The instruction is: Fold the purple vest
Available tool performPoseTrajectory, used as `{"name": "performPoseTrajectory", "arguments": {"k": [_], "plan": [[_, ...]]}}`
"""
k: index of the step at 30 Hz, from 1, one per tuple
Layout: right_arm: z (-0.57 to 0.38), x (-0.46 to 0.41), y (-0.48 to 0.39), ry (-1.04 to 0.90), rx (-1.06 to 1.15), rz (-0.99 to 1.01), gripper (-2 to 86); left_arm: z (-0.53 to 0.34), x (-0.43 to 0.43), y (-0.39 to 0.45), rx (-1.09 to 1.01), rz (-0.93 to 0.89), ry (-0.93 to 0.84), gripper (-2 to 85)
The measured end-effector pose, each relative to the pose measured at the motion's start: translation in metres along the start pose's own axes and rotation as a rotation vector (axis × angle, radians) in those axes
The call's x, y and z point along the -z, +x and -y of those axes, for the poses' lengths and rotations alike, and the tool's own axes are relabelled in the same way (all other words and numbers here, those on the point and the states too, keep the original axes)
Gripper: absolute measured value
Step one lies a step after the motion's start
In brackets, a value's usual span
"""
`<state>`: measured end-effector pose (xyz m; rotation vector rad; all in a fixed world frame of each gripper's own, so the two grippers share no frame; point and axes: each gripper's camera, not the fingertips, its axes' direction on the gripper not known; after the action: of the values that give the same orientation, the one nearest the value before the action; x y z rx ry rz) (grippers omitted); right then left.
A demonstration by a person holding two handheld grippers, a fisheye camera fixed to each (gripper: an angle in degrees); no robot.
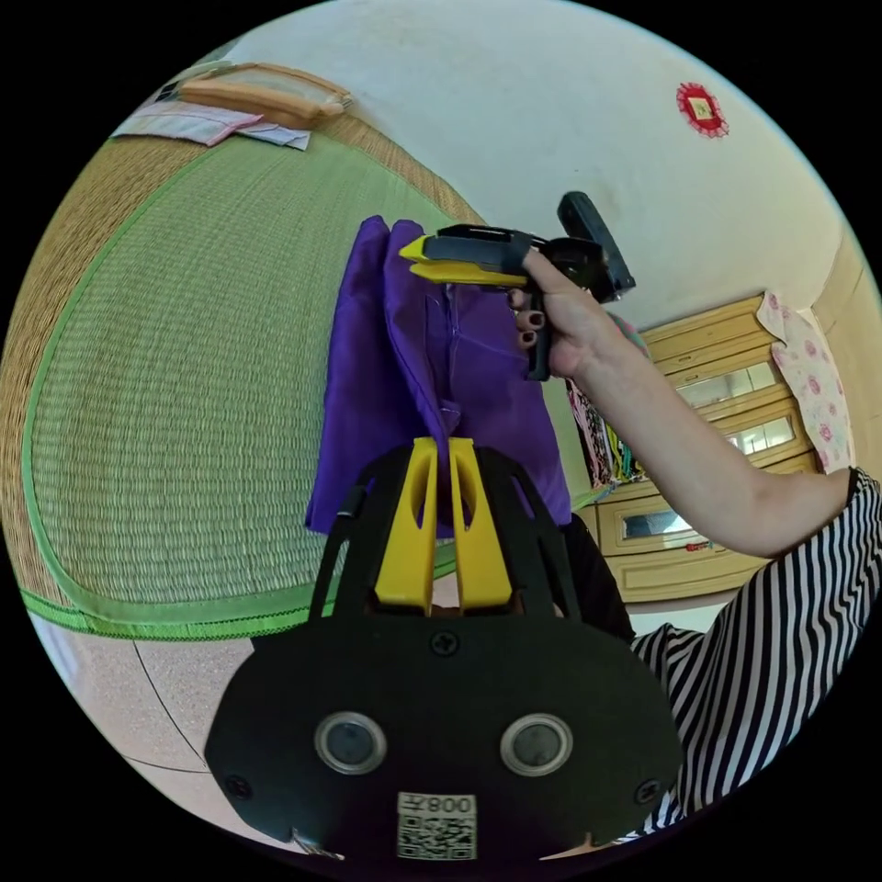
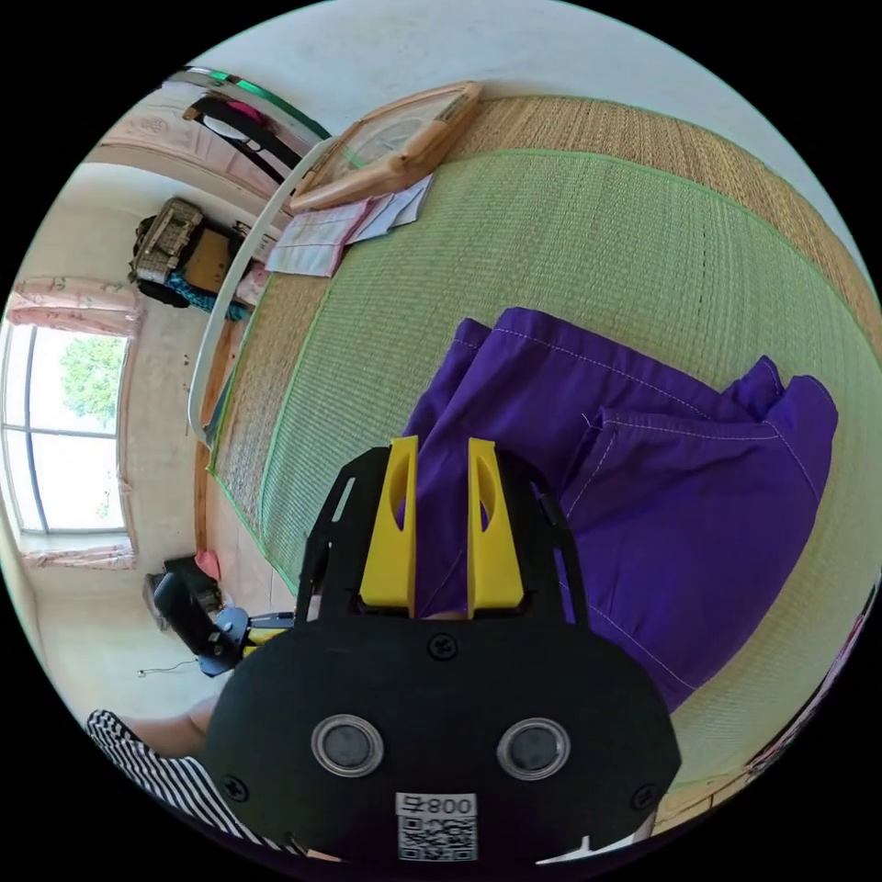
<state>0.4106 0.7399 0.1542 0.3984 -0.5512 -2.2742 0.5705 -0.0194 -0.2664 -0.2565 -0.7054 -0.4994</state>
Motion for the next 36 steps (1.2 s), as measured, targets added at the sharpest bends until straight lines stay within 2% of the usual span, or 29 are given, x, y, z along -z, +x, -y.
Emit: {"name": "performPoseTrajectory", "arguments": {"k": [5, 9, 14, 18, 26, 36], "plan": [[0.014, -0.013, -0.009, -0.05, -0.045, -0.088, 4.0, -0.001, -0.001, 0.001, -0.04, 0.016, -0.021, 1.8], [0.013, -0.002, -0.01, -0.037, -0.037, -0.066, 1.3, -0.004, 0.002, -0.003, -0.048, -0.008, -0.008, 1.8], [-0.013, 0.048, -0.018, 0.125, -0.021, 0.057, 0.4, -0.012, 0.017, -0.002, -0.07, -0.04, 0.04, 1.9], [-0.026, 0.068, -0.036, 0.178, 0.023, 0.09, 0.4, -0.027, 0.035, -0.008, -0.052, -0.05, 0.085, 2.0], [-0.002, 0.008, -0.043, 0.026, -0.019, 0.052, 0.4, -0.041, 0.036, -0.05, 0.091, -0.023, 0.057, 2.5], [-0.007, -0.008, -0.033, -0.003, -0.044, 0.073, 0.9, -0.06, 0.062, -0.065, 0.152, -0.007, 0.092, 4.1]]}}
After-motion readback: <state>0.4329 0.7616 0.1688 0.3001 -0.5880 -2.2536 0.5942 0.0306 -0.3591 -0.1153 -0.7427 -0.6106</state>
